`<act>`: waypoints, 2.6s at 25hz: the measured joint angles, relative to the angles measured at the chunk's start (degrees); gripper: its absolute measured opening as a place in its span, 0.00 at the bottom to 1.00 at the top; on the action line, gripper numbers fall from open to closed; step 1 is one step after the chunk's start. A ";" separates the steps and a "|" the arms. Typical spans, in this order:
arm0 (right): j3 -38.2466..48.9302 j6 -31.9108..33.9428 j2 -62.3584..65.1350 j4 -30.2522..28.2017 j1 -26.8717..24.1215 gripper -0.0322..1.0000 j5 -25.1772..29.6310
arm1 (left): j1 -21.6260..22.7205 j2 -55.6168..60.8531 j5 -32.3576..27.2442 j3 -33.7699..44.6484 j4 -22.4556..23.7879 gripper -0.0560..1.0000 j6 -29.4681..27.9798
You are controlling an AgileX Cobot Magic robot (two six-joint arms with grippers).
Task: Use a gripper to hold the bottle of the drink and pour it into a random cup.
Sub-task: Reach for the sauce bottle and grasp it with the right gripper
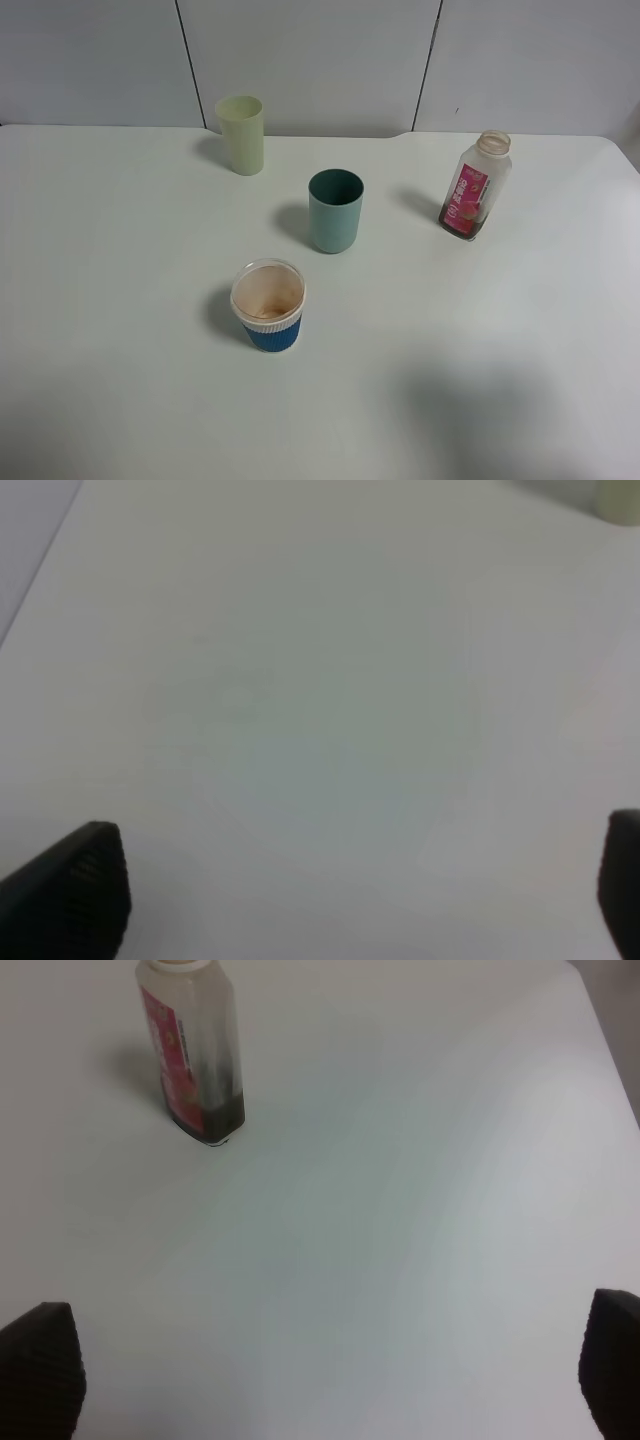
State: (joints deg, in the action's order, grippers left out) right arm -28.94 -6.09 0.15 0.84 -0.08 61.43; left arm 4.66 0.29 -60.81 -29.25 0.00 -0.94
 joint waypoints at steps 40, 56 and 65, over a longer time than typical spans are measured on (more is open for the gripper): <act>0.00 0.00 0.00 0.00 0.00 0.99 -0.04 | 0.00 0.00 0.00 0.00 0.00 0.93 0.00; 0.00 0.00 0.00 0.00 0.00 0.99 -0.04 | 0.00 0.00 0.00 0.00 0.00 0.93 0.00; 0.00 0.00 0.00 0.00 0.00 0.99 -0.04 | 0.00 0.00 0.00 0.00 0.00 0.93 -0.04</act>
State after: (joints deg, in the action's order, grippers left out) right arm -28.94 -6.09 0.15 0.84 -0.08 61.39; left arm 4.66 0.29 -60.81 -29.25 0.00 -0.99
